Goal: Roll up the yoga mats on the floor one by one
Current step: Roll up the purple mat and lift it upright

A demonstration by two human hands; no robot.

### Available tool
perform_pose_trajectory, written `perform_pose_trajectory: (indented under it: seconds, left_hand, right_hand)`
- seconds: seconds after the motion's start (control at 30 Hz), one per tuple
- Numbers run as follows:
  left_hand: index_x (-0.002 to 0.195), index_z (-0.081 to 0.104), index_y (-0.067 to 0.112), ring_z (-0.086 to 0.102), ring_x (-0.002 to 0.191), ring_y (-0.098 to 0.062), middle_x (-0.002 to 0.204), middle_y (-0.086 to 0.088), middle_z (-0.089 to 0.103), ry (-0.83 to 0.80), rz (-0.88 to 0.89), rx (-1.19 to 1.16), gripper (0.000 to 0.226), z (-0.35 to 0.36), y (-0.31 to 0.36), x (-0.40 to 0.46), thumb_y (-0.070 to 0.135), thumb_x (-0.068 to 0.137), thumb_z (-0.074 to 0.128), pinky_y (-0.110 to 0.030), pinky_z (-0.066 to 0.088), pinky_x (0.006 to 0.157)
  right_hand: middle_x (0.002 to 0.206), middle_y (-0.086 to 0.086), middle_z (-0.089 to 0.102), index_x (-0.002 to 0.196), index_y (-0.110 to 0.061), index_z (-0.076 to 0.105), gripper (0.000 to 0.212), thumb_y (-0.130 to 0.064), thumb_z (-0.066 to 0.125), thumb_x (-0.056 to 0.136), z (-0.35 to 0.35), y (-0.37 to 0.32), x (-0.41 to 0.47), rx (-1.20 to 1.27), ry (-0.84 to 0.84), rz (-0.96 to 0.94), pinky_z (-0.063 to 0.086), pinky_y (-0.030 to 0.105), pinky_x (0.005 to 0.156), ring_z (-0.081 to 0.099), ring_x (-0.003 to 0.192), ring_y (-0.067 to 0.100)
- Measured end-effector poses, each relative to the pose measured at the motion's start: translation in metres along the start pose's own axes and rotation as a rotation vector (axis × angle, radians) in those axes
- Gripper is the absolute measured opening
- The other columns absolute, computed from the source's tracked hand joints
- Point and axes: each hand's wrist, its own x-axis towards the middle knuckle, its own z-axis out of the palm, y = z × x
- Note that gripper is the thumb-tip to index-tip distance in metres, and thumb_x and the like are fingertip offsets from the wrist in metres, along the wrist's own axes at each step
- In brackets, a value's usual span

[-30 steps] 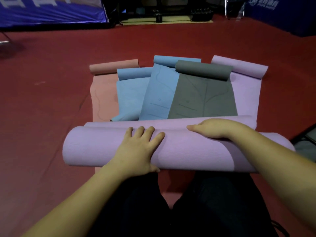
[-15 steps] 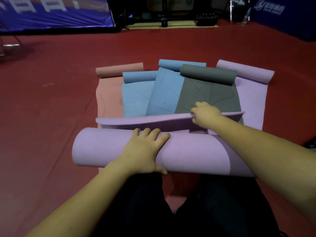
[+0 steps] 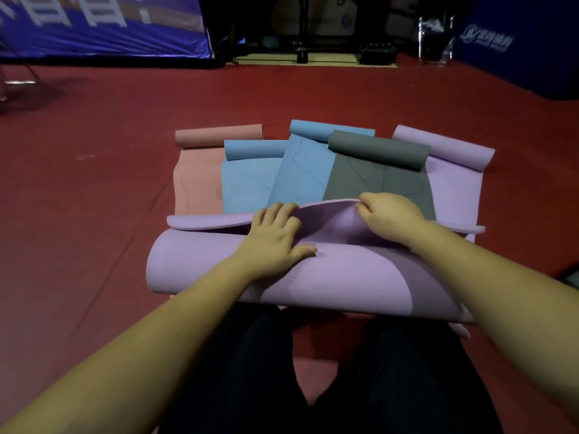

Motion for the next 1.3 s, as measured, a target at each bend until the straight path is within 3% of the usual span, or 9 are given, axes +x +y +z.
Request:
perform_pose_trajectory:
  seconds: [0.17, 0.33, 0.73, 0.93, 1.0, 1.07, 1.13, 1.2, 1.3]
  left_hand:
    - [0.120, 0.050, 0.004, 0.052, 0.113, -0.037, 0.142, -0.016, 0.042, 0.084, -0.155, -0.239, 0.075, -0.004, -0.003, 0.010, 0.065, 0.078, 0.065, -0.047, 0.042, 0.090]
    - [0.071, 0.050, 0.020, 0.060, 0.084, -0.035, 0.082, -0.010, 0.068, 0.045, -0.180, 0.083, 0.069, -0.007, -0.005, 0.016, 0.066, 0.085, 0.001, -0.037, 0.025, 0.070]
    - [0.067, 0.056, 0.016, 0.061, 0.081, -0.035, 0.083, -0.013, 0.069, 0.007, -0.372, -0.015, 0.059, -0.011, 0.004, 0.025, 0.049, 0.105, 0.025, -0.035, 0.034, 0.063]
    - [0.073, 0.064, 0.004, 0.056, 0.081, -0.020, 0.079, -0.008, 0.066, 0.236, -0.535, -0.538, 0.050, 0.000, 0.021, -0.034, 0.037, 0.100, 0.038, -0.034, 0.037, 0.070]
    - [0.076, 0.061, 0.001, 0.057, 0.066, -0.009, 0.071, -0.004, 0.065, 0.281, -0.779, -0.916, 0.040, 0.001, 0.050, -0.057, 0.025, 0.102, 0.043, -0.027, 0.038, 0.067]
    - [0.084, 0.058, -0.001, 0.064, 0.062, -0.015, 0.071, -0.010, 0.068, 0.170, -1.146, -1.447, 0.031, 0.015, 0.069, -0.065, 0.018, 0.100, 0.040, -0.025, 0.046, 0.061]
    - [0.112, 0.059, -0.004, 0.067, 0.097, -0.035, 0.111, -0.024, 0.066, 0.006, -1.441, -1.870, 0.043, 0.033, 0.083, -0.066, 0.028, 0.103, 0.031, -0.036, 0.053, 0.080]
    - [0.143, 0.041, -0.003, 0.046, 0.130, -0.046, 0.145, -0.027, 0.043, 0.031, -1.596, -2.009, 0.056, 0.046, 0.088, -0.064, 0.033, 0.105, 0.021, -0.049, 0.042, 0.105]
    - [0.138, 0.049, 0.010, 0.046, 0.130, -0.040, 0.147, -0.019, 0.042, 0.258, -1.625, -2.070, 0.049, 0.055, 0.085, -0.054, 0.031, 0.102, 0.023, -0.051, 0.030, 0.115]
  right_hand:
    - [0.099, 0.012, 0.065, 0.087, -0.014, 0.051, 0.025, -0.030, 0.037, 0.099, -0.001, -0.009, -0.016, -0.042, -0.053, -0.083, 0.040, 0.038, 0.065, 0.055, 0.084, 0.033]
    - [0.104, 0.006, 0.064, 0.096, -0.016, 0.055, 0.026, -0.033, 0.037, 0.101, 0.018, -0.017, -0.043, -0.125, 0.012, -0.154, 0.036, 0.037, 0.065, 0.058, 0.096, 0.031]
    - [0.097, 0.008, 0.065, 0.112, -0.008, 0.067, 0.062, -0.057, 0.037, 0.088, 0.087, -0.033, -0.071, -0.071, 0.272, -0.004, 0.050, 0.042, 0.075, 0.056, 0.080, 0.034]
    - [0.104, 0.006, 0.066, 0.111, -0.015, 0.067, 0.075, -0.068, 0.022, 0.084, 0.089, -0.026, -0.044, -0.014, 0.138, 0.036, 0.048, 0.040, 0.082, 0.057, 0.094, 0.033]
    - [0.114, 0.005, 0.065, 0.118, -0.017, 0.064, 0.076, -0.071, 0.022, 0.086, 0.088, -0.025, -0.034, -0.020, 0.062, 0.046, 0.045, 0.038, 0.088, 0.057, 0.106, 0.031]
    - [0.116, 0.007, 0.065, 0.117, -0.017, 0.063, 0.064, -0.068, 0.033, 0.093, 0.089, -0.024, -0.025, -0.019, 0.024, 0.026, 0.043, 0.036, 0.088, 0.057, 0.109, 0.031]
    - [0.115, 0.008, 0.065, 0.114, -0.018, 0.063, 0.059, -0.066, 0.035, 0.094, 0.088, -0.025, -0.020, -0.011, -0.009, 0.014, 0.042, 0.036, 0.085, 0.057, 0.109, 0.031]
    - [0.115, 0.008, 0.065, 0.112, -0.019, 0.063, 0.059, -0.067, 0.034, 0.094, 0.088, -0.024, -0.015, -0.003, -0.036, 0.021, 0.043, 0.036, 0.083, 0.057, 0.109, 0.031]
    - [0.113, 0.008, 0.065, 0.110, -0.021, 0.065, 0.059, -0.068, 0.034, 0.093, 0.087, -0.022, -0.014, 0.011, -0.049, 0.036, 0.043, 0.035, 0.083, 0.057, 0.108, 0.031]
